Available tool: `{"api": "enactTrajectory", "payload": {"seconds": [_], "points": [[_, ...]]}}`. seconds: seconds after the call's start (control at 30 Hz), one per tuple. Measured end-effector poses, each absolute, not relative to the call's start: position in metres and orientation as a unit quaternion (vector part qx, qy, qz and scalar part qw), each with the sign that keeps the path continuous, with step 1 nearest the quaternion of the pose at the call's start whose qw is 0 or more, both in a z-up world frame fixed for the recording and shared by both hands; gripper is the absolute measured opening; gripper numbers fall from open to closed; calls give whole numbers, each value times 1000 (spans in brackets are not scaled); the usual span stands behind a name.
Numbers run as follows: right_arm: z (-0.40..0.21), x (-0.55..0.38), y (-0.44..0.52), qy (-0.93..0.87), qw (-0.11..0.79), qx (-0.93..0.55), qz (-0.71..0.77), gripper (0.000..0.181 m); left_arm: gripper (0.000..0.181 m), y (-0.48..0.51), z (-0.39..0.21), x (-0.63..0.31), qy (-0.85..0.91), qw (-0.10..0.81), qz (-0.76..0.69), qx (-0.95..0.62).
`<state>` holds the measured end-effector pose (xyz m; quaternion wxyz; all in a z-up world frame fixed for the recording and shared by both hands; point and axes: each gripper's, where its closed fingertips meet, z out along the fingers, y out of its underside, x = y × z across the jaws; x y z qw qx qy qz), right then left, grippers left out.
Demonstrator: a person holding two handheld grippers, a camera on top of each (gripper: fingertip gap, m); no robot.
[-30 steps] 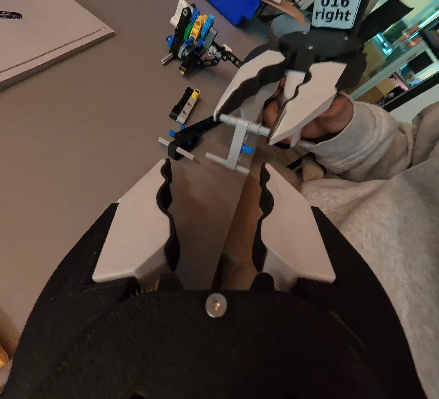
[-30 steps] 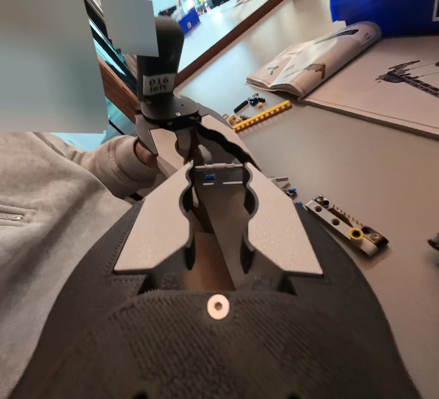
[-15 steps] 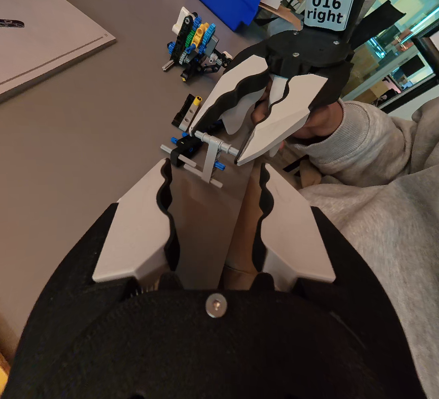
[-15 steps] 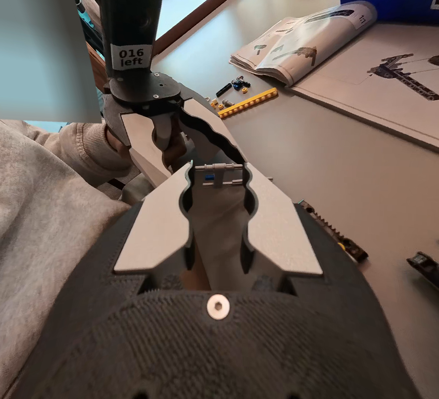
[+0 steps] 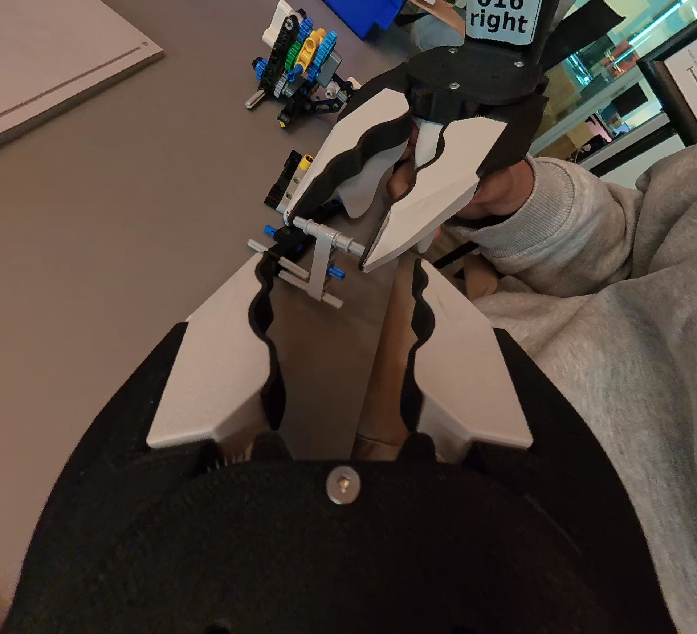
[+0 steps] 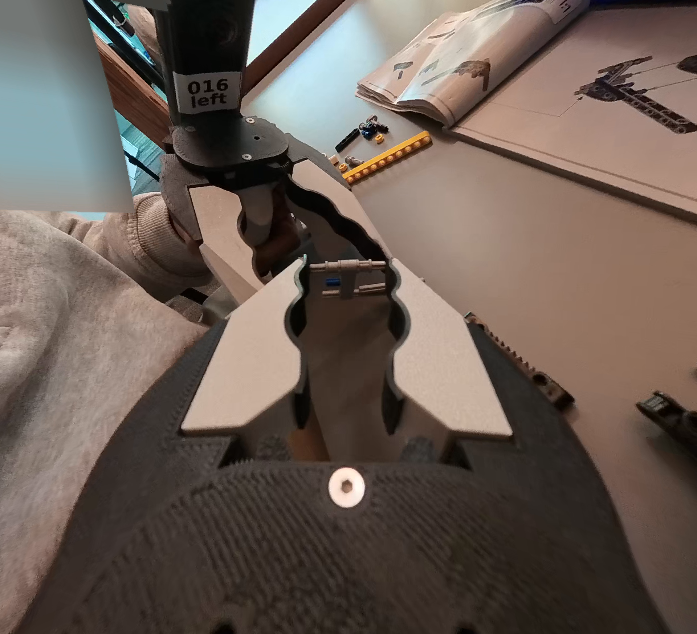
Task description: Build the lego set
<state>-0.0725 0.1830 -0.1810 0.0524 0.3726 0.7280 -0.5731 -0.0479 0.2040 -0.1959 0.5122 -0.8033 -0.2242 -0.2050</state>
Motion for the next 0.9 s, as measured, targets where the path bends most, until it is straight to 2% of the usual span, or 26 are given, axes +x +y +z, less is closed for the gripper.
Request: {"api": "enactTrajectory", "payload": {"seconds": [0.03,0.9], "points": [[-181,-73,183,728,53,374,-573,39,72,204,-196,-48,-226,512,-207,-802],[-183,-84,192,699,67,419,-576,39,68,203,-198,-52,-246,508,-227,-794]]}}
